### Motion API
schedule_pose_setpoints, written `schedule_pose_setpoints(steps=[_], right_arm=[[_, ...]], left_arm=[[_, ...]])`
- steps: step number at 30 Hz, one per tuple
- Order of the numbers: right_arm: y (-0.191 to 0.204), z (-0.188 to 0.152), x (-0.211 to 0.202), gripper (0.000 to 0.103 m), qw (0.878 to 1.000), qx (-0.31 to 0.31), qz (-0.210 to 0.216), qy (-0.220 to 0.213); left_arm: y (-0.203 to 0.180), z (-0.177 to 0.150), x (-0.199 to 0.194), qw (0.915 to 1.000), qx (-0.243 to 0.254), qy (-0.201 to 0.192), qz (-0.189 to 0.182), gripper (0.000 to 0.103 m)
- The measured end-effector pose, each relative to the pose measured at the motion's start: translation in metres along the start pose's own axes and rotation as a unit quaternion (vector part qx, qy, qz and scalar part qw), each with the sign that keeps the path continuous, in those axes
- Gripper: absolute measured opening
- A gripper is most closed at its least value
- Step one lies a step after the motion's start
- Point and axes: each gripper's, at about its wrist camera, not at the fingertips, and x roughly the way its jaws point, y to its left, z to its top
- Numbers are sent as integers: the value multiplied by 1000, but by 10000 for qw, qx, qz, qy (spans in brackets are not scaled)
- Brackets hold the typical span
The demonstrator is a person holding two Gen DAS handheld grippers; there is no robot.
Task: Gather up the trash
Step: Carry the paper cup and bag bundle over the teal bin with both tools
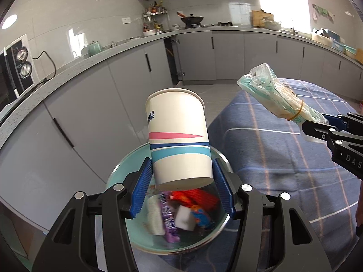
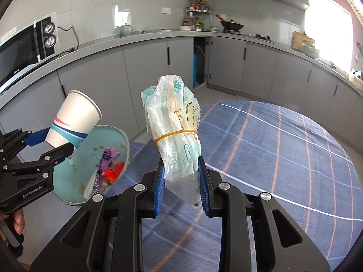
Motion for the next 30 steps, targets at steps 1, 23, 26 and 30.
schedule_pose_setpoints(steps=[1,23,26,30], right_arm=[[4,0,1,28,10000,-37,24,0],[65,3,14,28,9976,-540,433,62],[71,3,16,28,9971,-594,472,62],[80,5,17,28,9963,-669,537,60]], left_arm=[[4,-1,-1,10000,-14,1,28,54],[56,-16,-3,9986,-287,47,433,54],[60,-16,-3,9983,-310,43,491,54],[67,-17,-4,9979,-365,38,540,54]])
